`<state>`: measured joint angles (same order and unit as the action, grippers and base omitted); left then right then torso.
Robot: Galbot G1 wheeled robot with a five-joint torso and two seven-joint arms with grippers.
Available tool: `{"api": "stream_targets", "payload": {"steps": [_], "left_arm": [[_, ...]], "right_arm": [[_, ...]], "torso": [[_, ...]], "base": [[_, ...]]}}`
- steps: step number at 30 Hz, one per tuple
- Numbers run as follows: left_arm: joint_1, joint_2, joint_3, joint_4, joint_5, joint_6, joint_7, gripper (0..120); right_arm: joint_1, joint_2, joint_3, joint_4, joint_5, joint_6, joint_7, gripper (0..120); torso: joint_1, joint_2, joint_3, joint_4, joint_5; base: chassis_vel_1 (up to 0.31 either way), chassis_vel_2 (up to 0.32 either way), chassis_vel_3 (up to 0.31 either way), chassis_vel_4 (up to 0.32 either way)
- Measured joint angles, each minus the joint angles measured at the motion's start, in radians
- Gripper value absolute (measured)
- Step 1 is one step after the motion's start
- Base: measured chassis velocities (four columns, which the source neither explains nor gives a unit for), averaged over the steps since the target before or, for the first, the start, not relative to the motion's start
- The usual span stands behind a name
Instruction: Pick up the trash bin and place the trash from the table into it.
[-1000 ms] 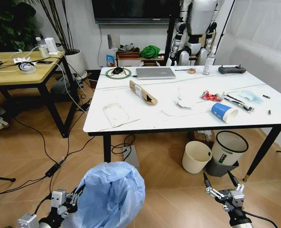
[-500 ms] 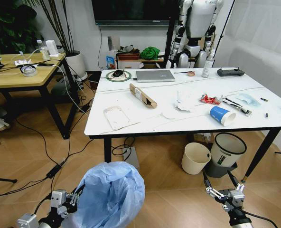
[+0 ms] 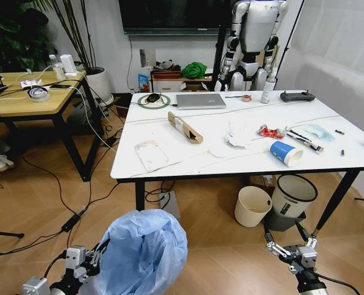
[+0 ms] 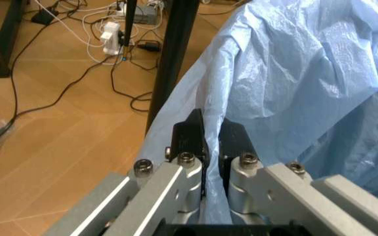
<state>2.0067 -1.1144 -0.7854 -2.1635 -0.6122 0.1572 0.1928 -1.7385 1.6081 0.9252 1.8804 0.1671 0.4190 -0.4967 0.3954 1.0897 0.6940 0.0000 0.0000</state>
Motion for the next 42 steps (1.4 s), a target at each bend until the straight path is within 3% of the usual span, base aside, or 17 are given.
{"api": "stream_targets", "payload": {"steps": [18,36,42], "left_arm": [[-0.001,-0.005,0.004,0.002,0.005,-0.001,-0.008,0],[-0.007,-0.008,0.012,0.021,0.027,-0.005,-0.026,0],[-0.004,-0.012,0.022,0.024,0.022,-0.016,-0.059,0]], "right_arm": [[0.002,0.000,-0.001,0.004,0.000,0.002,0.003,100],[0.004,0.000,-0.011,0.000,0.002,0.003,0.014,100],[-0.003,-0.003,-0.034,-0.003,0.071,-0.013,-0.004,100]], "torso": [[0.036,0.081,0.044,0.0000,0.0001],[0.084,0.188,0.104,0.0000,0.0000],[0.098,0.219,0.122,-0.0002,0.0000]], "base": [[0.000,0.000,0.000,0.000],[0.000,0.000,0.000,0.000],[0.000,0.000,0.000,0.000]]}}
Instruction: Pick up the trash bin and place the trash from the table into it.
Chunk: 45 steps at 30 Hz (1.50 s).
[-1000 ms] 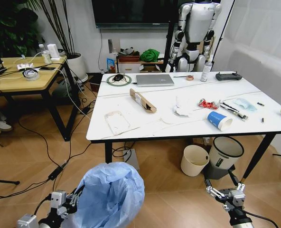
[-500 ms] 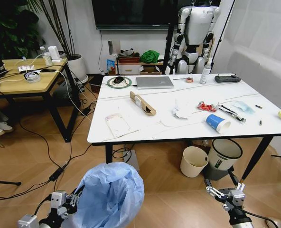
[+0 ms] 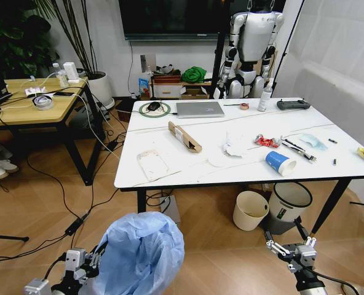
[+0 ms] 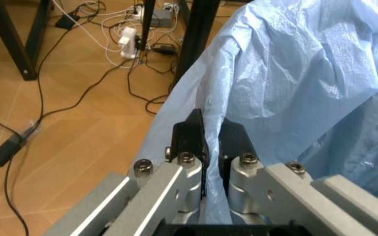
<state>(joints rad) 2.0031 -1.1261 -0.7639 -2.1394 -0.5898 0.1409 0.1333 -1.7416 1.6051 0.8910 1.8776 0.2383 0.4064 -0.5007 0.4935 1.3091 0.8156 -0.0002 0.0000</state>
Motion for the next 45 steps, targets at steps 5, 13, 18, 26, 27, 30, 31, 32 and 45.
{"api": "stream_targets", "payload": {"steps": [5,13,18,26,27,30,31,32,45], "left_arm": [[0.003,0.004,-0.017,-0.016,-0.018,-0.010,-0.019,0],[0.046,0.018,-0.085,-0.021,-0.038,-0.011,-0.011,0],[0.082,0.008,-0.129,-0.011,-0.044,-0.019,-0.001,0],[0.097,-0.011,-0.177,-0.003,-0.089,-0.004,0.000,0],[0.097,-0.011,-0.177,-0.003,-0.089,-0.004,0.000,0],[0.103,-0.022,-0.191,-0.026,-0.094,0.002,-0.001,0],[0.106,-0.029,-0.196,-0.033,-0.094,0.003,-0.001,0],[0.108,-0.034,-0.199,-0.037,-0.093,0.004,-0.001,0],[0.124,-0.113,-0.225,-0.073,-0.083,0.014,-0.010,0]], "right_arm": [[0.008,-0.080,-0.059,0.041,0.044,0.026,0.055,100],[0.074,-0.266,-0.260,0.177,0.065,-0.128,0.240,100],[0.191,-0.327,-0.357,0.201,0.049,-0.252,0.345,100],[0.507,-0.411,-0.620,0.160,0.116,-0.536,0.542,100],[0.507,-0.411,-0.620,0.160,0.116,-0.536,0.542,100],[0.605,-0.440,-0.688,0.108,0.124,-0.567,0.513,100],[0.641,-0.448,-0.723,0.093,0.143,-0.580,0.509,100],[0.666,-0.450,-0.749,0.082,0.154,-0.587,0.508,100],[0.903,-0.364,-1.034,-0.060,0.189,-0.653,0.522,100]], "torso": [[0.007,0.016,0.008,0.0003,0.0002],[0.007,0.014,0.007,0.0001,-0.0001],[0.006,0.012,0.006,0.0004,0.0002],[0.004,0.008,0.004,0.0003,-0.0003],[0.004,0.008,0.004,0.0003,-0.0003],[0.004,0.006,0.003,0.0003,0.0001],[0.003,0.006,0.003,0.0001,-0.0003],[0.003,0.006,0.003,0.0000,-0.0002],[0.002,0.003,0.001,0.0003,0.0001]], "base": [[0.000,0.000,0.000,0.000],[0.000,0.000,0.000,0.000],[0.000,0.000,0.000,0.000],[0.000,0.000,0.000,0.000],[0.000,0.000,0.000,0.000],[0.000,0.000,0.000,0.000],[0.000,0.000,0.000,0.000],[0.000,0.000,0.000,0.000],[0.000,0.000,0.000,0.000]]}}
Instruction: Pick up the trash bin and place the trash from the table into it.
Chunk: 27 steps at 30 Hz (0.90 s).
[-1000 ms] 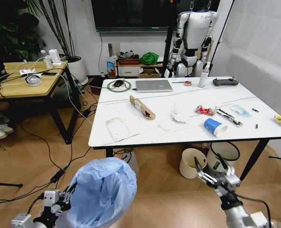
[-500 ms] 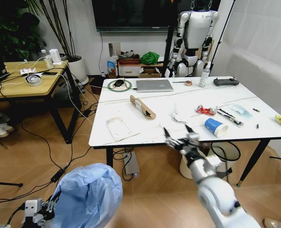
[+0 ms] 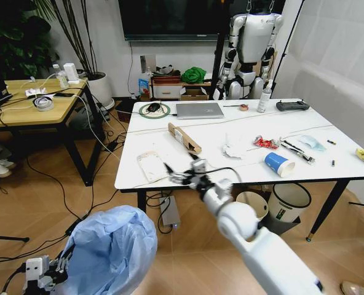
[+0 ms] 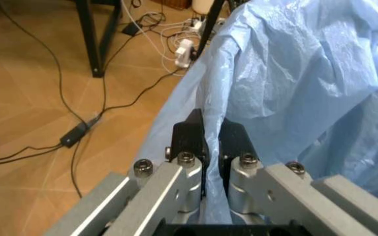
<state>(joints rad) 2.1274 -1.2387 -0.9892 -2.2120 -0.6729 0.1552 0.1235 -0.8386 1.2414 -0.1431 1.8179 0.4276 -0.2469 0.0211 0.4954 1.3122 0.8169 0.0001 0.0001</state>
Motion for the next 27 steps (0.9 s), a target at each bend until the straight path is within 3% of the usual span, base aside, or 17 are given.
{"api": "stream_targets", "payload": {"steps": [5,12,15,27], "left_arm": [[0.011,-0.039,-0.004,-0.017,0.020,-0.002,0.002,0],[0.019,-0.077,-0.004,-0.036,0.043,-0.008,0.006,0],[0.020,-0.083,-0.007,-0.038,0.046,-0.009,0.007,0],[0.014,-0.090,-0.005,-0.055,0.055,-0.005,0.005,0]], "right_arm": [[0.110,0.043,-0.082,-0.049,-0.004,-0.147,0.015,100],[0.181,0.102,-0.112,-0.151,-0.154,-0.198,-0.030,100],[0.189,0.115,-0.114,-0.199,-0.229,-0.200,-0.062,100],[0.206,0.136,-0.093,-0.353,-0.298,-0.128,-0.107,99]], "torso": [[-0.001,-0.001,0.000,-0.0002,-0.0002],[-0.001,-0.001,-0.001,0.0001,-0.0001],[-0.001,-0.002,-0.001,-0.0001,-0.0001],[-0.001,-0.002,-0.001,-0.0002,0.0000]], "base": [[0.000,0.000,0.000,0.000],[0.000,0.000,0.000,0.000],[0.000,0.000,0.000,0.000],[0.000,0.000,0.000,0.000]]}}
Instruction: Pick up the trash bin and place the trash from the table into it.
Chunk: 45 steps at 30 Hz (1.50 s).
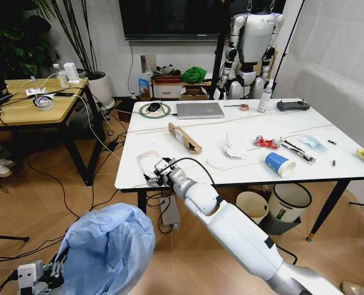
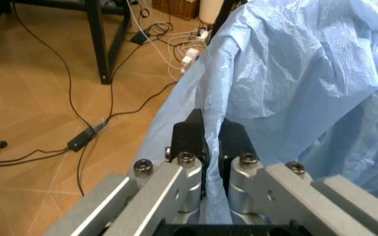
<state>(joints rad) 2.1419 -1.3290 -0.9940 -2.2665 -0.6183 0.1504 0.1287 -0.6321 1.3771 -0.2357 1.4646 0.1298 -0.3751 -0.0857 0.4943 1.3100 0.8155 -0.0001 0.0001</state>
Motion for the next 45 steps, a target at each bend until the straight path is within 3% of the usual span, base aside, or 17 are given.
{"api": "stream_targets", "payload": {"steps": [23,29,36,45], "left_arm": [[-0.005,0.002,0.000,0.005,-0.003,0.001,0.000,0],[-0.009,0.006,-0.001,0.007,-0.008,0.002,0.000,0],[-0.012,0.011,-0.003,0.012,-0.011,0.003,0.000,0],[-0.015,0.016,-0.005,0.013,-0.018,0.005,-0.001,0]], "right_arm": [[0.007,0.025,-0.003,-0.071,-0.049,0.052,-0.008,95],[0.009,0.034,-0.005,-0.090,-0.071,0.064,-0.007,78],[0.009,0.035,-0.006,-0.100,-0.073,0.067,-0.008,48],[0.003,0.034,-0.007,-0.108,-0.080,0.068,-0.011,18]], "torso": [[0.000,-0.001,0.000,0.0000,-0.0001],[0.000,-0.001,0.000,0.0001,-0.0001],[0.000,-0.001,0.000,0.0001,-0.0001],[0.000,-0.001,0.000,0.0000,-0.0001]], "base": [[0.000,0.000,0.000,0.000],[0.000,0.000,0.000,0.000],[0.000,0.000,0.000,0.000],[0.000,0.000,0.000,0.000]]}}
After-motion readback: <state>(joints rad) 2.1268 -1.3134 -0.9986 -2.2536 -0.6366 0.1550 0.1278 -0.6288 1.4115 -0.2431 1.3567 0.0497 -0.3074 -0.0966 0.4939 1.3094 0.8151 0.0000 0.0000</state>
